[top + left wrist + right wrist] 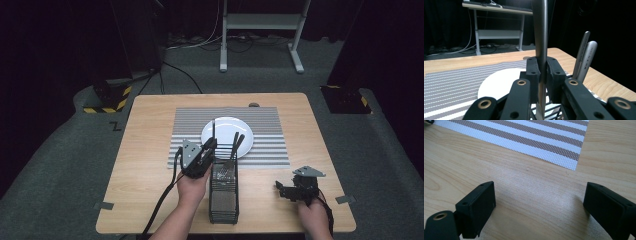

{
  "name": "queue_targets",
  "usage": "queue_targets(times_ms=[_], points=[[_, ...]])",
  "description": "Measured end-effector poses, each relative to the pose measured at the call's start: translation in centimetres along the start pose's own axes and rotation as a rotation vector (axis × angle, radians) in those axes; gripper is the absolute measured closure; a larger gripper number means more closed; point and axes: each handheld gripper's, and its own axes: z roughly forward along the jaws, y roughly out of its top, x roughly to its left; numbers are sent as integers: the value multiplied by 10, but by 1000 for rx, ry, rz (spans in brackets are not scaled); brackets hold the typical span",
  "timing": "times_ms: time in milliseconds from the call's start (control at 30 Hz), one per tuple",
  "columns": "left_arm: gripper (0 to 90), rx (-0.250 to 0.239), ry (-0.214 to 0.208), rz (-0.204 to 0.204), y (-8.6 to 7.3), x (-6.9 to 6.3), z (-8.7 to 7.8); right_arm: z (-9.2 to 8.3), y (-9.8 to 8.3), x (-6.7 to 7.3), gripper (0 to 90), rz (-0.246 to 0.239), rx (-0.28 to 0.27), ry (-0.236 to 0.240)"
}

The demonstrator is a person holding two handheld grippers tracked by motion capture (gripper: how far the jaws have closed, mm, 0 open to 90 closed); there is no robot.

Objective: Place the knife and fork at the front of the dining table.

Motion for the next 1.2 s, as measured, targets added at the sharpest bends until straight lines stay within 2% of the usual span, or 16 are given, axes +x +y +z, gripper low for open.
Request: queue_targets(times_ms=[1033, 1200], points=[[818, 3, 38, -2, 1, -6, -2, 0, 0, 0, 105, 0, 0, 0], [822, -50, 44, -2, 8, -6, -8, 0, 0, 0, 105, 0, 0, 0]])
